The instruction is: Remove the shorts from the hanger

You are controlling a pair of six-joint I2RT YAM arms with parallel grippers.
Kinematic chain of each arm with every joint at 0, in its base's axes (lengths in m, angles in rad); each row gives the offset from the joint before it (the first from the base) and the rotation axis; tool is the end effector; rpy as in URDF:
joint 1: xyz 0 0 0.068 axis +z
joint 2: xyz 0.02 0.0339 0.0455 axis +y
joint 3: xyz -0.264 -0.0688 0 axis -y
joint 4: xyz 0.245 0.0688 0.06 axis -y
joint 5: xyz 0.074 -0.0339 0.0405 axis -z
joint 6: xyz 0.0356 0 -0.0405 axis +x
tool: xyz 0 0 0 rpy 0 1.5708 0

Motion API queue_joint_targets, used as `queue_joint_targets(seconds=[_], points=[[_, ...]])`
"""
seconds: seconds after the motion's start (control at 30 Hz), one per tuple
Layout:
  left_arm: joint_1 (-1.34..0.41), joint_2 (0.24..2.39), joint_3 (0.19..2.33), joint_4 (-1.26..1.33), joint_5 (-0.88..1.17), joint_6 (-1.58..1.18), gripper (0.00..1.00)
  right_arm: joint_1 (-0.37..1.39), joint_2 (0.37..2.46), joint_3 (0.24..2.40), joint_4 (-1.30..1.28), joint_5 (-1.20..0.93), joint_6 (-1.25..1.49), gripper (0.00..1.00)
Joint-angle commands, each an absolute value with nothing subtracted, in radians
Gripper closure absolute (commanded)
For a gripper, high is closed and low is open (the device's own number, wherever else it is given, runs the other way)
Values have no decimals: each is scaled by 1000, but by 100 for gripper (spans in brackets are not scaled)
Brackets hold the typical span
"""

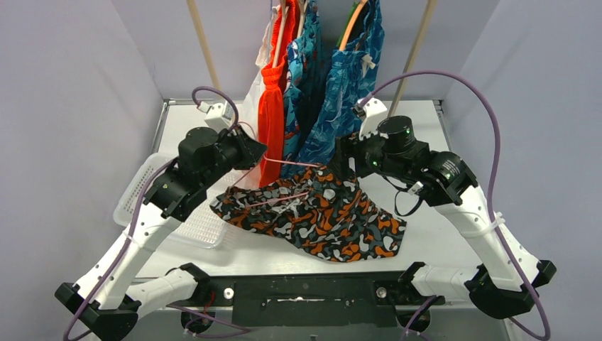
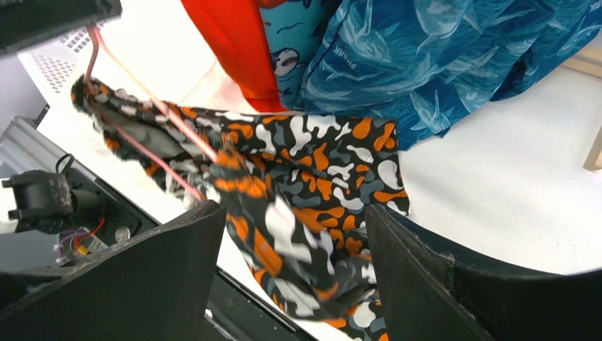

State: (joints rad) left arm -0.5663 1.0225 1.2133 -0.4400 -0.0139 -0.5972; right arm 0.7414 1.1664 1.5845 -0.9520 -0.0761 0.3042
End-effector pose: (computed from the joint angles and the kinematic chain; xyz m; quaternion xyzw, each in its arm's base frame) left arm 0.1840 -0.1164 0.4171 -0.0165 0.7893 -0.3327 0.5158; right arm 0.1530 0.1438 0.4548 -0.2066 0.8432 0.2759 0.4125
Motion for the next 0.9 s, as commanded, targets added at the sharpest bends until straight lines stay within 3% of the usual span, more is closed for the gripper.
queue_joint_targets(seconds=[0.0, 0.17, 0.37, 0.5, 0.57, 0.8, 0.87], points=[[-648, 1036, 1305, -476, -160, -590, 100, 749, 1213, 1652, -908, -3, 294, 26], [-682, 1055, 1333, -502, -221, -579, 100, 780, 1300, 1688, -983, -30, 280, 29], [-690, 1076, 1350, -534, -230, -555, 100, 850, 1346, 1669, -1021, 47, 281, 47], [-693, 1094, 1368, -561, -247, -548, 100, 849, 1331, 1654, -1008, 70, 288, 71], [-695, 1090, 1361, -554, -246, -548, 100, 849, 1325, 1650, -1007, 59, 287, 79], [-695, 1097, 1359, -578, -247, -533, 100, 844, 1303, 1628, -1041, 250, 327, 82], [-695, 1105, 1374, -613, -265, -519, 100, 810, 1283, 1607, -1037, 302, 348, 88]])
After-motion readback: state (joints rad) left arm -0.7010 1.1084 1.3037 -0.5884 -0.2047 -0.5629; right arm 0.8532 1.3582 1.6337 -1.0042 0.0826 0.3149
